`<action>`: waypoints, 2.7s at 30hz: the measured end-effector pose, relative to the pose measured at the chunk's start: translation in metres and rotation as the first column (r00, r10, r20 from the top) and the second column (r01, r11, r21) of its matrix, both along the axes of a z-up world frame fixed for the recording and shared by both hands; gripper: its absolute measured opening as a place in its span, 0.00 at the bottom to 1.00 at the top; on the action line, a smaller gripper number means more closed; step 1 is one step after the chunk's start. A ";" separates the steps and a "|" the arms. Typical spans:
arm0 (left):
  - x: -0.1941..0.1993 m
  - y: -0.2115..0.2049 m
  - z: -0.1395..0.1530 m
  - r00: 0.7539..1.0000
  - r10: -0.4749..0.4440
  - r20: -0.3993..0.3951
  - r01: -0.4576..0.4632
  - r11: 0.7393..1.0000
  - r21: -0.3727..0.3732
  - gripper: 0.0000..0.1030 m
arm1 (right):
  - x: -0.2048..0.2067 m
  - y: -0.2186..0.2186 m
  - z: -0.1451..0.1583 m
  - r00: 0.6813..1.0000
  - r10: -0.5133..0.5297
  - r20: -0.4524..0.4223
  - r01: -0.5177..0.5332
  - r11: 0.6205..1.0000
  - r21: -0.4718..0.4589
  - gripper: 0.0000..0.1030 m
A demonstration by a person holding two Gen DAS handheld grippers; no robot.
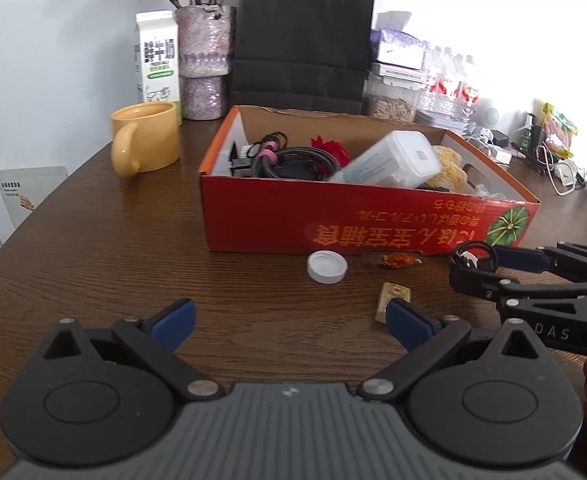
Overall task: Organize objects
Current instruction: 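Grasp the coiled black cable on the table with the right gripper, then grasp the small tan card with the left gripper while the right gripper holds the cable, then carry the tan card and black cable into the box and open both grippers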
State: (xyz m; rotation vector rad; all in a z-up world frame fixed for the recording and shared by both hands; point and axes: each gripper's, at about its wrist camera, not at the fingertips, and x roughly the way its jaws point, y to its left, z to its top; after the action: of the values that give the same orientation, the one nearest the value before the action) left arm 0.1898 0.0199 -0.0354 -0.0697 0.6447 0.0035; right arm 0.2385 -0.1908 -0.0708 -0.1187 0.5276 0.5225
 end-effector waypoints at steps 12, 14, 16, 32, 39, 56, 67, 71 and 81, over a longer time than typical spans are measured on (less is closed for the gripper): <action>0.029 -0.042 -0.012 0.996 -0.082 -0.037 0.083 0.996 0.033 1.00 | -0.006 -0.041 0.001 0.993 -0.118 0.026 0.117 0.992 0.040 0.54; 0.033 -0.047 -0.013 0.995 -0.087 -0.039 0.088 0.995 0.039 1.00 | -0.007 -0.044 0.001 0.992 -0.123 0.028 0.122 0.992 0.040 0.54; 0.037 -0.051 -0.015 0.995 -0.092 -0.046 0.095 0.994 0.045 0.98 | -0.007 -0.045 0.001 0.992 -0.125 0.029 0.124 0.991 0.042 0.54; 0.039 -0.056 -0.016 0.993 -0.111 -0.042 0.112 0.993 0.021 0.21 | -0.011 -0.045 0.000 0.991 -0.128 0.035 0.127 0.991 0.032 0.54; 0.031 -0.053 -0.001 0.994 -0.109 0.013 0.109 0.994 0.007 0.21 | -0.014 -0.042 0.003 0.990 -0.129 0.049 0.128 0.991 0.026 0.54; 0.035 -0.034 0.059 0.975 -0.082 0.204 0.088 0.996 -0.022 0.21 | 0.004 -0.020 0.041 0.985 -0.093 0.142 0.087 0.995 0.051 0.54; 0.074 -0.027 0.079 0.962 -0.061 0.267 0.077 0.996 -0.052 0.21 | 0.050 0.000 0.063 0.980 -0.101 0.172 0.091 0.994 0.065 0.54; 0.095 -0.027 0.080 0.960 -0.048 0.277 0.067 0.996 -0.058 0.21 | 0.072 0.007 0.067 0.979 -0.104 0.174 0.093 0.993 0.072 0.54; 0.146 -0.023 0.068 0.971 -0.018 0.239 0.036 0.997 -0.069 0.21 | 0.124 0.017 0.060 0.983 -0.132 0.123 0.120 0.988 0.101 0.54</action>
State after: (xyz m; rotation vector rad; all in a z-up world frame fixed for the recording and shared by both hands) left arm 0.3355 -0.0026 0.0322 -0.1296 0.4054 -0.0539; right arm 0.3628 -0.1736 -0.0106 -0.0298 0.3802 0.4112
